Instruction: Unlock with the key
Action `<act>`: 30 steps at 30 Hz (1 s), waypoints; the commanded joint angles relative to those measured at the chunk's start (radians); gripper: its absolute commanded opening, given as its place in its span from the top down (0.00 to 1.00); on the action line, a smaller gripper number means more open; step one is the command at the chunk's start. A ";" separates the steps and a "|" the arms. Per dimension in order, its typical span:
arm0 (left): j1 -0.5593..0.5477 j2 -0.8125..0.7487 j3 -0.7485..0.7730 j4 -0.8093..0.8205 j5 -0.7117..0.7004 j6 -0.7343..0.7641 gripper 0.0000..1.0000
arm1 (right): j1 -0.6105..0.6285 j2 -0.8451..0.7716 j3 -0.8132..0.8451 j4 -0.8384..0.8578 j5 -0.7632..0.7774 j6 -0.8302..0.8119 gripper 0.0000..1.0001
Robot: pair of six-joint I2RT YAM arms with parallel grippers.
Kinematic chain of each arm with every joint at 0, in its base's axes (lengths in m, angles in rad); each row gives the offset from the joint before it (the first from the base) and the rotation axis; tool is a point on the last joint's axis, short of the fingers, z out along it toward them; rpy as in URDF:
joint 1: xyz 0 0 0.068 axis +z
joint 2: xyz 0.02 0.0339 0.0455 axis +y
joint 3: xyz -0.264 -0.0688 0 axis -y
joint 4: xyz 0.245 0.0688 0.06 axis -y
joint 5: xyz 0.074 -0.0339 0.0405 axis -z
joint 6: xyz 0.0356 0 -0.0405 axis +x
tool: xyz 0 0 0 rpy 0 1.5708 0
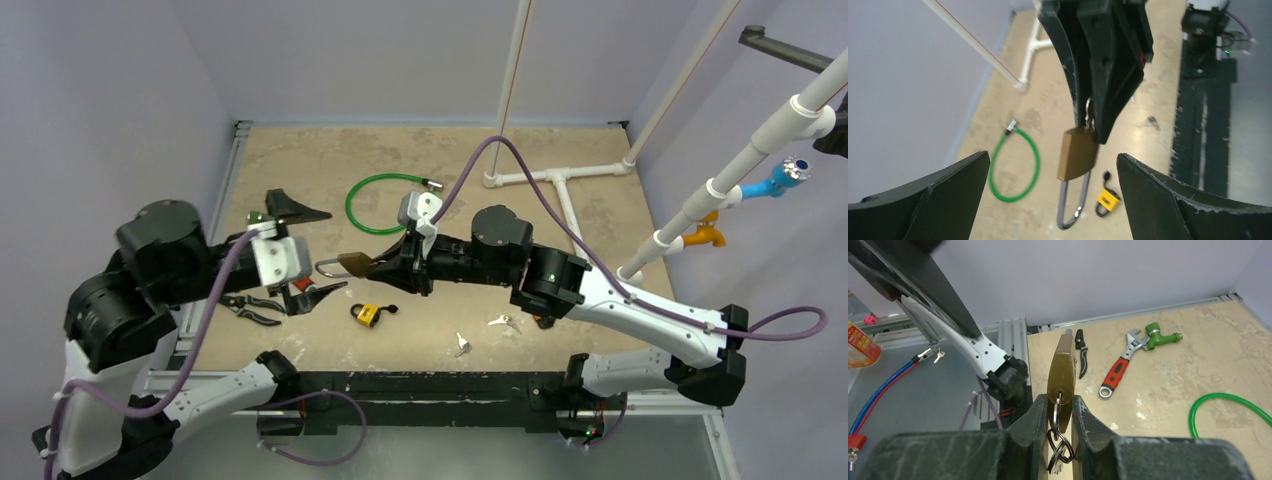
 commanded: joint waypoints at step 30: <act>0.249 0.131 -0.136 -0.110 0.578 -0.125 1.00 | 0.001 0.016 0.213 -0.106 -0.129 -0.033 0.84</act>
